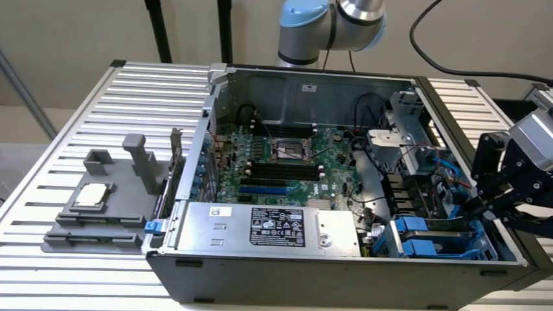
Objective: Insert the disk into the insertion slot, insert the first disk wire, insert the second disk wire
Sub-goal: 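Insert the first disk wire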
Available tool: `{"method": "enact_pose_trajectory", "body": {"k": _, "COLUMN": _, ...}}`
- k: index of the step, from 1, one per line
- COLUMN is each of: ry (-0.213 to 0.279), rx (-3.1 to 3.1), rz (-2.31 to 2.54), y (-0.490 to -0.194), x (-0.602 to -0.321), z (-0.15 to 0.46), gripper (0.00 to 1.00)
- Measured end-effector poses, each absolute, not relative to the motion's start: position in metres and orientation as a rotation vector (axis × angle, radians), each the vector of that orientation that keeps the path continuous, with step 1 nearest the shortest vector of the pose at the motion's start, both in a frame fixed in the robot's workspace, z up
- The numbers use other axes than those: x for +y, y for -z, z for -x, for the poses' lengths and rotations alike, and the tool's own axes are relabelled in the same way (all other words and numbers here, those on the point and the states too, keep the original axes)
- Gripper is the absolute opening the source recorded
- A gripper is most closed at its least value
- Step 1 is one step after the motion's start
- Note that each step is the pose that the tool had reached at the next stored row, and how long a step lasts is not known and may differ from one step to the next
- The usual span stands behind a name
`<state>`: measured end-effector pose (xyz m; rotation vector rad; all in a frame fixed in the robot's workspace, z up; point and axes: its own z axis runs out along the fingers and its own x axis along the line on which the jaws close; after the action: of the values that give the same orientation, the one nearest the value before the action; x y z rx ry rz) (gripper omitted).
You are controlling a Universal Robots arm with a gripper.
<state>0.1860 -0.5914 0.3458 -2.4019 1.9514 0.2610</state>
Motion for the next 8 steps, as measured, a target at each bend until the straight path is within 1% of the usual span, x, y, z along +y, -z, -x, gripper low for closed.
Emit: {"method": "enact_pose_trajectory", "body": {"k": 8, "ry": -0.261, "rx": 1.95, "rz": 2.403, "y": -0.346, "x": -0.591, "z": -0.171, "gripper": 0.16}}
